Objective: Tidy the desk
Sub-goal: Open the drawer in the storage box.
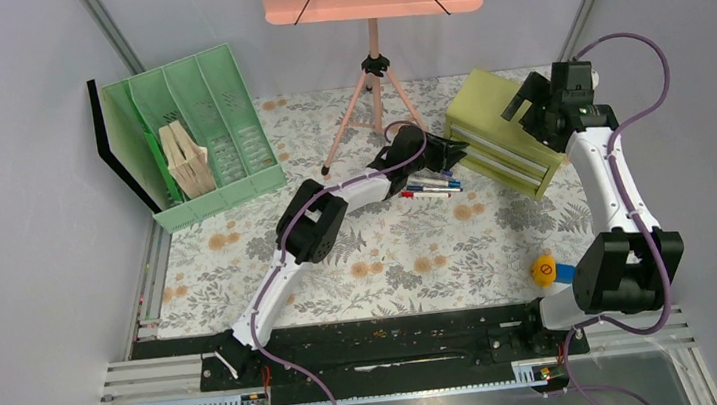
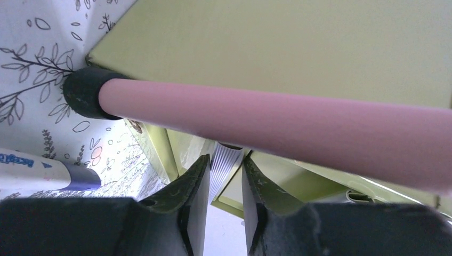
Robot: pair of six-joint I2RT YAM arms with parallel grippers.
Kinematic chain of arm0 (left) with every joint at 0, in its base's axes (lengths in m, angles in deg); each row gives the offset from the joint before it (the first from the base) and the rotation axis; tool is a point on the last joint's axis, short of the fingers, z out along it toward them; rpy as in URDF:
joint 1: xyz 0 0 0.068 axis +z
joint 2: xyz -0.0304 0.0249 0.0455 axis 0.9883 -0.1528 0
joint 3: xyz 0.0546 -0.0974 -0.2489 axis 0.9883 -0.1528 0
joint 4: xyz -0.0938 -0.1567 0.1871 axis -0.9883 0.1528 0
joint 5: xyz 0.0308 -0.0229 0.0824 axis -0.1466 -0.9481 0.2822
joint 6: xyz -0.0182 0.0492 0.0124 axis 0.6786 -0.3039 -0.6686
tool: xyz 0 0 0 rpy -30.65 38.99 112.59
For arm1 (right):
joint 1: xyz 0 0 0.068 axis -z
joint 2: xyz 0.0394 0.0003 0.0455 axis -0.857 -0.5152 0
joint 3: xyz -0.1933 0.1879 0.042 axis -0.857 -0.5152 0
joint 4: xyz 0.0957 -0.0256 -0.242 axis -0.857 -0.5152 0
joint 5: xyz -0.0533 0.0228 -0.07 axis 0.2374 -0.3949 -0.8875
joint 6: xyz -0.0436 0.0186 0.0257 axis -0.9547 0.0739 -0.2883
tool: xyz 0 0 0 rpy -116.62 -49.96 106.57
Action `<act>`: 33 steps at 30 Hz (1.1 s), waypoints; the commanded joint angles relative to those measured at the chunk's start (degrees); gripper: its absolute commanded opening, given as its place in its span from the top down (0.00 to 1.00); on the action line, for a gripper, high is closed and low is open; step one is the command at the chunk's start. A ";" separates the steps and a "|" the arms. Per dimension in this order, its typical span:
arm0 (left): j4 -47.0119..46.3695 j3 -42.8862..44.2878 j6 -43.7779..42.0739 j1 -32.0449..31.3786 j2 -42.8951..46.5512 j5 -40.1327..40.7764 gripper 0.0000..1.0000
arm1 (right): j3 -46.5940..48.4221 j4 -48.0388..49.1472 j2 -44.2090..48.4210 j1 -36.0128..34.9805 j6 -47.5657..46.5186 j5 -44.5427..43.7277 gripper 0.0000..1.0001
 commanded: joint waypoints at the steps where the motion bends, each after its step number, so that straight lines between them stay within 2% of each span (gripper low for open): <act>1: 3.43 2.24 -2.72 0.58 -0.34 1.40 0.83 | -0.69 -0.24 0.48 0.48 0.20 1.55 0.02; 8: 2.35 -1.94 -6.33 1.59 3.07 -0.45 1.00 | -1.49 -0.22 0.09 0.55 -0.41 4.75 0.02; 18: -2.13 -10.43 -7.86 1.93 8.75 -3.33 1.00 | -2.03 -0.32 0.50 0.55 -0.84 6.46 0.01; 25: -1.67 -13.04 -10.33 1.89 11.22 -5.50 1.00 | -3.03 -0.31 0.98 0.55 -1.10 7.14 0.01; 33: -4.20 -21.26 -9.65 1.89 14.56 -5.84 1.00 | -2.98 -0.29 1.12 0.56 -1.05 7.90 0.01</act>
